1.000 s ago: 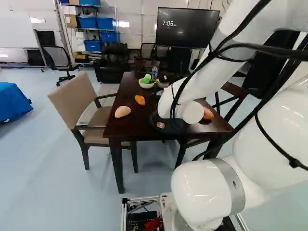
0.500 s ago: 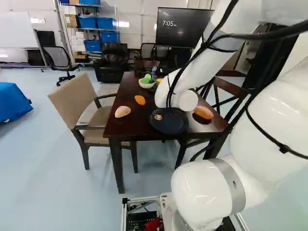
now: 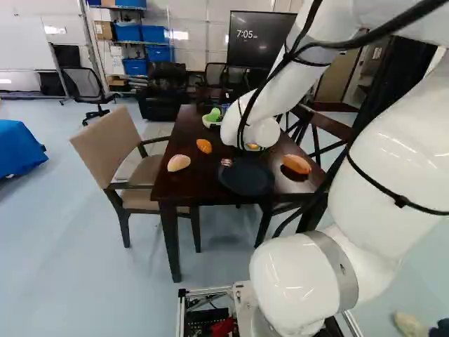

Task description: Move the croissant to the empty plate

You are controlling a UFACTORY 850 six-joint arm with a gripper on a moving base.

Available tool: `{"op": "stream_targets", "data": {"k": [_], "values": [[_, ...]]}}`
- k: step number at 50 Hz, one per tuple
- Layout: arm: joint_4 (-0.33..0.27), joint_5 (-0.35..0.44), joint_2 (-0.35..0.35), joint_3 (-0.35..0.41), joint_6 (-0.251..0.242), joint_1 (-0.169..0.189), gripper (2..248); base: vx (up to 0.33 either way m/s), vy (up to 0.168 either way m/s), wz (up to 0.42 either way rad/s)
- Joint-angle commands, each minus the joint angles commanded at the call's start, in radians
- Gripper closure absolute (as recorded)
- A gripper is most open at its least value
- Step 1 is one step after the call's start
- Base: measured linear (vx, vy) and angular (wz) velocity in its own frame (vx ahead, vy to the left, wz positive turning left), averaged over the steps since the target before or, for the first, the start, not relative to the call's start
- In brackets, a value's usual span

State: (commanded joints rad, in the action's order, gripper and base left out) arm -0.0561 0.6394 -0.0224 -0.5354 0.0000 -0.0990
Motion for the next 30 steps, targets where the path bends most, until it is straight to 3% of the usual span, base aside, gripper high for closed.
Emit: {"op": "stream_targets", "data": {"k": [18, 30], "values": [[-0.006, -0.047, 0.063, -0.064, 0.0, -0.051, 3, 0.0, 0.0, 0.0], [-0.006, -0.087, 0.121, -0.126, 0.0, -0.065, 3, 0.0, 0.0, 0.0]]}}
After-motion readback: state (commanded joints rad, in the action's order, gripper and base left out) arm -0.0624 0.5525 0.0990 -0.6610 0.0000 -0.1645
